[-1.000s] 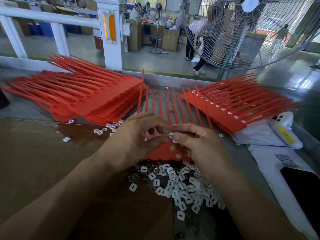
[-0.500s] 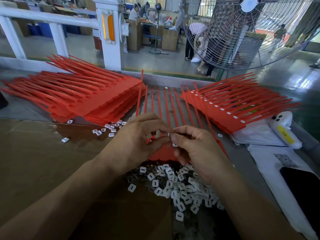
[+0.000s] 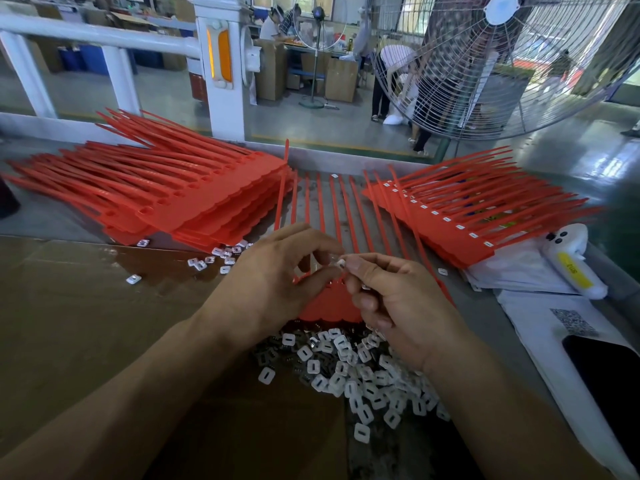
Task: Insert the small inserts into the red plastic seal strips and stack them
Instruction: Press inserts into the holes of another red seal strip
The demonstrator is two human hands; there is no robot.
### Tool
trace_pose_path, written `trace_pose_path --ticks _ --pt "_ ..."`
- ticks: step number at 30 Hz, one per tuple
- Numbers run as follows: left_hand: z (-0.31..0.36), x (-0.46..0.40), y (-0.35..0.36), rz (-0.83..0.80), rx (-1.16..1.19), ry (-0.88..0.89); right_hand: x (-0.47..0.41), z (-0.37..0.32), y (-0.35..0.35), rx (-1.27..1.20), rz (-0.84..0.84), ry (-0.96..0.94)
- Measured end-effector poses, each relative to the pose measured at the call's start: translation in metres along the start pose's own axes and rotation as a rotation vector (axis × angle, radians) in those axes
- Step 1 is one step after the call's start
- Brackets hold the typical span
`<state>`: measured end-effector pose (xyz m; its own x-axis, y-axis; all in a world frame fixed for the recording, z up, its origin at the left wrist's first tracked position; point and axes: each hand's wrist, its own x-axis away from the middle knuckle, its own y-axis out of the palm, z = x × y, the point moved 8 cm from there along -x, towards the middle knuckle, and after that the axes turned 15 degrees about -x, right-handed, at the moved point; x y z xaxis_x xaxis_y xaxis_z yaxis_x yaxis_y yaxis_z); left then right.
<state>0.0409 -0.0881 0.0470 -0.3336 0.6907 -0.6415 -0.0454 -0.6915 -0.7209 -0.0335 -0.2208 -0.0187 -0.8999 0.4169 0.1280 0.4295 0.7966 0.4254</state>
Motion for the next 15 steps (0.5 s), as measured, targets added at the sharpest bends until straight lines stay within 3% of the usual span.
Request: trace_pose_path --ticks 9,15 --pt "0.002 -0.002 0.003 -0.027 -0.091 0.053 0.002 0.002 -0.001 -0.027 0.011 0.035" --pt "-0.029 0.0 0.005 -0.085 -0.124 -0.154 -0.003 -0.005 -0.012 -0.015 0.105 -0.037"
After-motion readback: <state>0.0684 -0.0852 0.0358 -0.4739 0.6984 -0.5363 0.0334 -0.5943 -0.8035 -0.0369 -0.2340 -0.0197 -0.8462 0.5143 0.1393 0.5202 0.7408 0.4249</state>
